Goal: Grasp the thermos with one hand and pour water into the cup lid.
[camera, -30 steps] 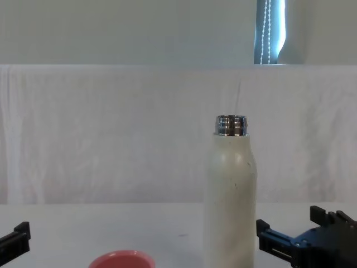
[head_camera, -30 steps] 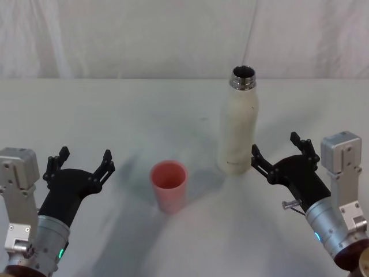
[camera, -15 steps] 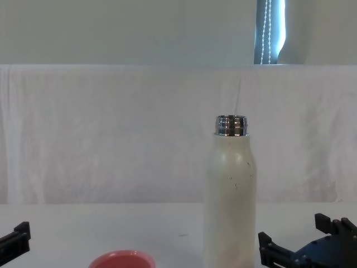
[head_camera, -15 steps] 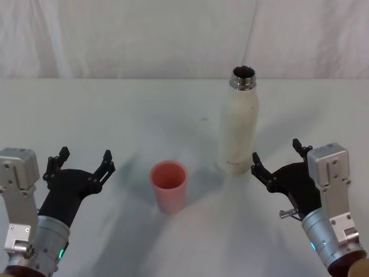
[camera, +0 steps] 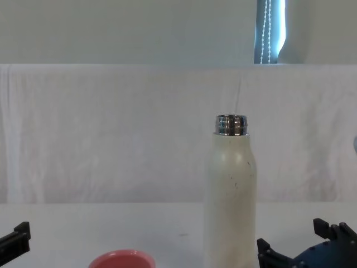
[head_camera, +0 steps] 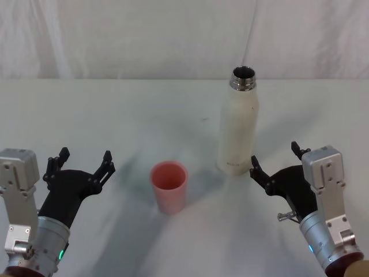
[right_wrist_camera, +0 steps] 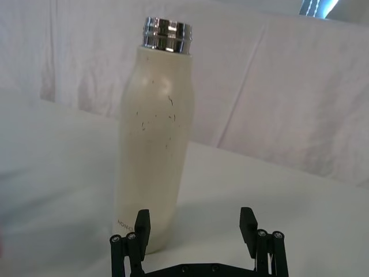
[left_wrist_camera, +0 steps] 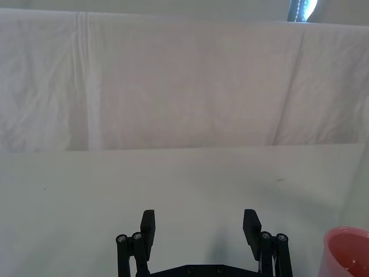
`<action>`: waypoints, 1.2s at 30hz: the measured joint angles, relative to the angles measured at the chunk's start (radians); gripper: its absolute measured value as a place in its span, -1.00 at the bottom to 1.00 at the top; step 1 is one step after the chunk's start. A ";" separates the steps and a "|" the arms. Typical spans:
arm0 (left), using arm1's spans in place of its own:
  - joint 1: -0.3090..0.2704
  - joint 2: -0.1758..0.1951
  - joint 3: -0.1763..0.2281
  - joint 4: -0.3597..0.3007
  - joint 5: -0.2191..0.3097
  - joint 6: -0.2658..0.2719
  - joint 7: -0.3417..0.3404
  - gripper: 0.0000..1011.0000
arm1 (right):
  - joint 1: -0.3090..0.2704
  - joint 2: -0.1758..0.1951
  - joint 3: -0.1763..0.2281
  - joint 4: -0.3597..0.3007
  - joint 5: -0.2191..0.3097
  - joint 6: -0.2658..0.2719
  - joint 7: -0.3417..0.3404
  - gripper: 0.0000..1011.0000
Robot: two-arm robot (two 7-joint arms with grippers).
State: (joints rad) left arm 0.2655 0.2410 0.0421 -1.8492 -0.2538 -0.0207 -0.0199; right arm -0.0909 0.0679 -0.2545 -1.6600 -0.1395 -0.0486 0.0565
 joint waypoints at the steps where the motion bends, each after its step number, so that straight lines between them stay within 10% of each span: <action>1: 0.000 0.000 0.000 0.000 0.000 0.000 0.000 0.98 | 0.000 -0.001 0.001 0.002 -0.001 -0.001 0.001 0.98; 36: 0.000 0.000 0.000 0.000 0.000 0.000 0.000 0.98 | 0.019 -0.021 0.022 0.079 -0.043 -0.032 -0.009 0.98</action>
State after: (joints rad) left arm 0.2655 0.2409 0.0421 -1.8492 -0.2538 -0.0207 -0.0199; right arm -0.0723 0.0469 -0.2321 -1.5808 -0.1826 -0.0809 0.0475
